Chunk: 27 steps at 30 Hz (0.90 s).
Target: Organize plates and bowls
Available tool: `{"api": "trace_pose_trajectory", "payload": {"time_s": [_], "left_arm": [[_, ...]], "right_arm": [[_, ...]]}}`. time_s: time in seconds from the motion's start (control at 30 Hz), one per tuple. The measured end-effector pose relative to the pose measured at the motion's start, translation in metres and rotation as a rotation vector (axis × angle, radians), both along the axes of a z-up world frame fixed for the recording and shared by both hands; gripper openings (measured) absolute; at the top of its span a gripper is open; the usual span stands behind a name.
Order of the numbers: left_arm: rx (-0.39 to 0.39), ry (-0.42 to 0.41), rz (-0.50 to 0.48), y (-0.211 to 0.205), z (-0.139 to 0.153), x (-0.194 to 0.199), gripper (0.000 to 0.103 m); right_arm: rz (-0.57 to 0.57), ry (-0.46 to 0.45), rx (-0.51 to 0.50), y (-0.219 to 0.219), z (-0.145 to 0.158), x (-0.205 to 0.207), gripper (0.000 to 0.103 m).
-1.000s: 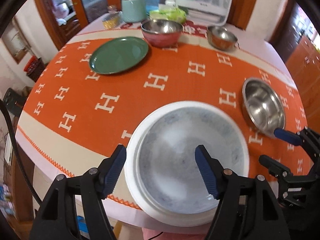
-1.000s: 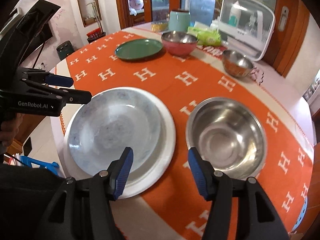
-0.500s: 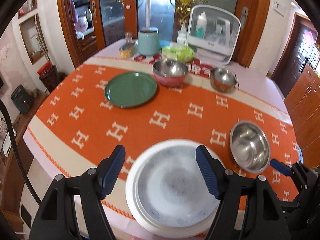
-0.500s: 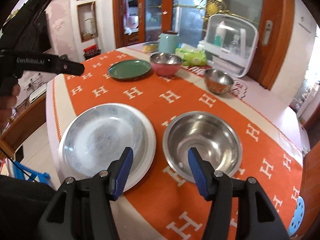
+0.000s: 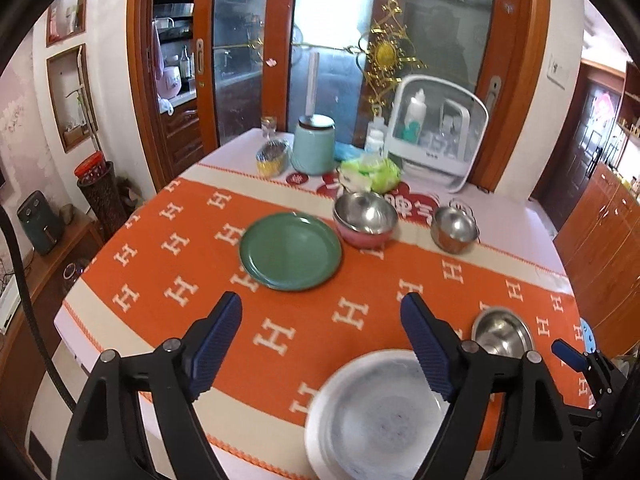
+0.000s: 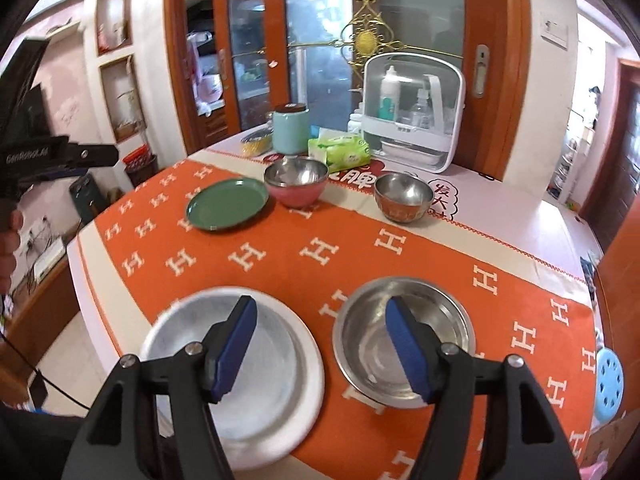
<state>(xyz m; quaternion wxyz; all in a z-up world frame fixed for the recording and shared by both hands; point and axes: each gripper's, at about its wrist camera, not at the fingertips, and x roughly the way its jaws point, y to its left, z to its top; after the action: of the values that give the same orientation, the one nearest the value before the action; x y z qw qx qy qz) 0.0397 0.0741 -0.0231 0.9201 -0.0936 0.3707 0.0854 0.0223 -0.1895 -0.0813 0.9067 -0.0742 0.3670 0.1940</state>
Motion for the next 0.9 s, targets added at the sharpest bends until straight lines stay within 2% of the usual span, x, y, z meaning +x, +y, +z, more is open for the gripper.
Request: {"api": "trace_pose_trajectory", "payload": {"time_s": [0.07, 0.47, 0.9], "left_arm": [[-0.009, -0.004, -0.001, 0.015, 0.002, 0.002, 0.086], [-0.079, 0.034, -0.054, 0.098, -0.017, 0.02, 0.086], [-0.048, 0.075, -0.151, 0.182, -0.021, 0.065, 0.086]], "right_arm": [[-0.017, -0.005, 0.007, 0.011, 0.005, 0.001, 0.068], [-0.089, 0.019, 0.012, 0.085, 0.008, 0.017, 0.07], [-0.21, 0.056, 0.119, 0.159, -0.001, 0.045, 0.07]]}}
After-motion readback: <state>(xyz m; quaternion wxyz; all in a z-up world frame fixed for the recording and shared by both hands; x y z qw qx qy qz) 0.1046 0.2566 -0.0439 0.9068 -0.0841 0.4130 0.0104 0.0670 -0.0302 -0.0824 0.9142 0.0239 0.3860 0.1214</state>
